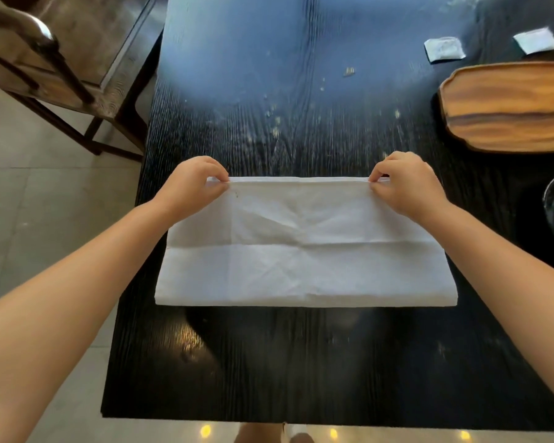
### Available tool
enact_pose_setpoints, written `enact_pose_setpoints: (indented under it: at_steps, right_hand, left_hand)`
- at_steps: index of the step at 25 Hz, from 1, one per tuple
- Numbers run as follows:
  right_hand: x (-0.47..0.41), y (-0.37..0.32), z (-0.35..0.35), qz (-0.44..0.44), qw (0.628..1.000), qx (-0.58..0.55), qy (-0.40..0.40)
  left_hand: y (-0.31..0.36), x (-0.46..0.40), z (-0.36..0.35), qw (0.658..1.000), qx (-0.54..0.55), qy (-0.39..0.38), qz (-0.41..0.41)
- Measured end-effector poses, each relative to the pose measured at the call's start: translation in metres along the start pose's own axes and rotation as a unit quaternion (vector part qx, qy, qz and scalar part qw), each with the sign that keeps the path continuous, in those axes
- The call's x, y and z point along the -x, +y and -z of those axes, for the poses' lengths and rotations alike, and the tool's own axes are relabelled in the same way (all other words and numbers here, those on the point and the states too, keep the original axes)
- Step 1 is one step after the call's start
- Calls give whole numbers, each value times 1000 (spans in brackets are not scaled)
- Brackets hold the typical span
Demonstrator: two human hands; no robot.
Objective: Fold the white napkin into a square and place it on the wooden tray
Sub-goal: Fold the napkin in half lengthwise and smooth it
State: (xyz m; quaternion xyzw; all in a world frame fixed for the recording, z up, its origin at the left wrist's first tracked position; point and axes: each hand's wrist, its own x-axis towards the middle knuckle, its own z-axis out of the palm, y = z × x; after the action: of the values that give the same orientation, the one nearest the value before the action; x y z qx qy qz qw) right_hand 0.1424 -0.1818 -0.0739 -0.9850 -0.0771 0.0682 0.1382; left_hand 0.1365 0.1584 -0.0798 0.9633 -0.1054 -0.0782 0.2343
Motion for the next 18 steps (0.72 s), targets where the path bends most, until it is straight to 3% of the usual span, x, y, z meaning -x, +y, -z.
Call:
enact_pose_setpoints:
  at_steps: [10, 14, 18]
  right_hand:
    - [-6, 4, -13, -21, 997, -7, 75]
    - [5, 12, -20, -19, 992, 18, 122]
    - [33, 16, -21, -36, 994, 5, 103]
  left_hand:
    - [-2, -10, -17, 996, 10, 79, 44]
    - [0, -9, -22, 995, 18, 83, 53]
    - [14, 13, -29, 997, 35, 61, 36]
